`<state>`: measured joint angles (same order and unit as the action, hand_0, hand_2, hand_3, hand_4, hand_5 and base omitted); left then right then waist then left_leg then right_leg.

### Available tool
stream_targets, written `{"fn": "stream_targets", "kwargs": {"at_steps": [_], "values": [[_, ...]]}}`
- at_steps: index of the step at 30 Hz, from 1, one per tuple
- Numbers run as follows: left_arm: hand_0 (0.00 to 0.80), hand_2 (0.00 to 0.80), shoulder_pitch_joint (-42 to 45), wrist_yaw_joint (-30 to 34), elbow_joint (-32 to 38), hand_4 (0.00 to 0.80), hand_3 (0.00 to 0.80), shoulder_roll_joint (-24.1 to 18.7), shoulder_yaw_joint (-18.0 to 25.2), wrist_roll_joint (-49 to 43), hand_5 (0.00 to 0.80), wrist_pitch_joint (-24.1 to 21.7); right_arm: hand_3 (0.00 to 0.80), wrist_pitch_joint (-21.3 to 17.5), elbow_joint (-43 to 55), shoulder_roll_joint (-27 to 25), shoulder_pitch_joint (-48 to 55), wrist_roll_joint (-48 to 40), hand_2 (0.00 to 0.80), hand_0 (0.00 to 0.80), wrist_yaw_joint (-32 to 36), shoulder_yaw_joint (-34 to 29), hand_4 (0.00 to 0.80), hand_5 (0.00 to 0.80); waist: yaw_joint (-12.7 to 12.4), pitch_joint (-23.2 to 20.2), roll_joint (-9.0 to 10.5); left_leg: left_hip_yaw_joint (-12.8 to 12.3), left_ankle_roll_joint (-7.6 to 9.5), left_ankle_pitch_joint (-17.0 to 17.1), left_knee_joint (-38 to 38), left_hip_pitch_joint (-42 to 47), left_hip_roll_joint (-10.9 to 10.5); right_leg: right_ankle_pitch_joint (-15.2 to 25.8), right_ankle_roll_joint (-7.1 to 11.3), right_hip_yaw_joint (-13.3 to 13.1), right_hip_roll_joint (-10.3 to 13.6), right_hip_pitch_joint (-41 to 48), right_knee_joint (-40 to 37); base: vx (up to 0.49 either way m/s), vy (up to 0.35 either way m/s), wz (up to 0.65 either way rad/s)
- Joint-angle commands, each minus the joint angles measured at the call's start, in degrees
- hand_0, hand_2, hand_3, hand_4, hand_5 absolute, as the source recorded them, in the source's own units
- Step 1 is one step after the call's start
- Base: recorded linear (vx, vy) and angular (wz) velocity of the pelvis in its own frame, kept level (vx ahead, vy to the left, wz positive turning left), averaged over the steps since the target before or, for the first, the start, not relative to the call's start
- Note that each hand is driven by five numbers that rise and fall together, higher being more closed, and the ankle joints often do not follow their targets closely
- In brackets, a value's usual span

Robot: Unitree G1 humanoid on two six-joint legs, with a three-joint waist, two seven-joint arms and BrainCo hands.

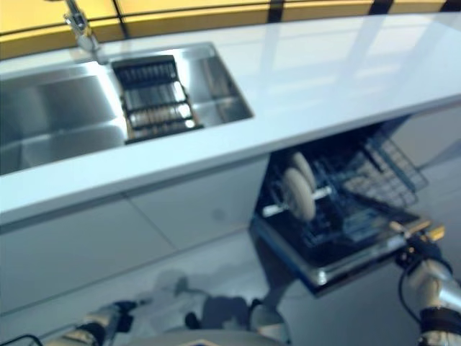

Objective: Take plates into dishwasher

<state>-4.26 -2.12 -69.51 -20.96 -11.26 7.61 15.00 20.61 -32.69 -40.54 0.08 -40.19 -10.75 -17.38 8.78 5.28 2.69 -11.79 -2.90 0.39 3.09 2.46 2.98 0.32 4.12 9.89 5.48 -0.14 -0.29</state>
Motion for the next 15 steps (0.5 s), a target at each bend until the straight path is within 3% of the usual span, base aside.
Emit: {"fn": "stream_targets", "kwargs": {"at_steps": [1, 3, 5, 6, 9, 12, 15], "values": [[0.000, 0.000, 0.28, 0.59, -1.94, 0.000, 0.000, -0.22, -0.26, -2.86, 0.000, 0.80, 0.000, -0.03, -0.97, -1.92, -3.84, -0.56, 0.000, 0.000, -1.19, -0.91, 0.000, 0.000, -1.25, -0.92, -0.06, 1.04, 2.79, -4.67, -1.39, 1.66, -4.11, 0.43, 1.01, 1.08, -3.63, -3.22, 2.55, -0.031, 0.049, -0.06], [0.000, 0.000, 1.28, 0.46, -2.06, 0.000, 0.000, -0.02, -0.46, -3.98, 0.000, 0.91, 0.000, 0.37, -0.94, -1.84, -3.52, -0.44, 0.000, 0.000, -1.41, -1.45, 0.000, 0.000, -0.86, -0.96, 0.03, 1.36, 2.69, -4.22, -0.15, 2.33, -4.58, 2.12, 1.73, 0.11, -3.86, -3.78, 1.24, -0.052, 0.012, -0.12], [0.000, 0.000, 1.92, 0.39, -2.15, 0.000, 0.000, -0.25, -0.45, -5.26, 0.000, 1.51, 0.000, 0.54, -0.61, -1.53, -2.51, -0.66, 0.000, 0.000, -2.03, -2.65, 0.000, 0.000, 0.09, -0.67, -0.35, 2.47, 3.12, -3.85, 0.42, 2.44, -4.61, 2.62, 2.26, -3.58, -3.85, -5.05, 2.23, -0.089, -0.023, -0.13], [0.000, 0.000, 1.98, 0.38, -2.14, 0.000, 0.000, -0.37, -0.44, -5.37, 0.000, 1.63, 0.000, 0.61, -0.51, -1.45, -2.27, -0.66, 0.000, 0.000, -2.06, -2.87, 0.000, 0.000, 0.11, -0.63, -0.41, 2.49, 3.19, -3.79, 0.41, 2.38, -4.53, 2.48, 2.31, -3.76, -3.69, -5.16, 2.61, -0.173, -0.077, -0.06], [0.000, 0.000, 3.00, 0.10, -2.45, 0.000, 0.000, -1.72, 1.46, -3.99, 0.000, 1.89, 0.000, 1.01, -0.03, 0.78, 0.17, -0.55, 0.000, 0.000, -2.35, -3.70, 0.000, 0.000, -0.39, -0.35, -1.10, 0.94, 3.68, -3.37, -1.82, 0.53, -2.51, 2.08, 3.80, -4.00, 1.32, -4.67, 8.19, -0.243, -0.173, -0.07], [0.000, 0.000, 3.11, -0.06, -2.61, 0.000, 0.000, -2.80, 2.79, -3.42, 0.000, 2.31, 0.000, 0.35, -1.19, 3.05, 2.36, -1.51, 0.000, 0.000, -2.65, -3.77, 0.000, 0.000, -0.56, -0.42, -0.33, 0.81, 3.60, -4.51, -5.03, -0.61, -1.26, 4.77, 4.81, -6.93, 4.84, -3.29, 7.95, -0.173, -0.308, -0.23], [0.000, 0.000, 2.16, -0.32, -3.38, 0.000, 0.000, -3.99, 4.24, -3.18, 0.000, 2.44, 0.000, -2.38, -6.10, 5.04, 2.59, -2.81, 0.000, 0.000, 0.09, -2.43, 0.000, 0.000, -0.62, 0.23, 0.85, 0.09, 2.89, -6.23, -8.99, -1.35, 2.00, 3.62, 5.51, -7.61, 5.37, -2.89, 6.28, -0.148, -0.380, -0.04]]}}
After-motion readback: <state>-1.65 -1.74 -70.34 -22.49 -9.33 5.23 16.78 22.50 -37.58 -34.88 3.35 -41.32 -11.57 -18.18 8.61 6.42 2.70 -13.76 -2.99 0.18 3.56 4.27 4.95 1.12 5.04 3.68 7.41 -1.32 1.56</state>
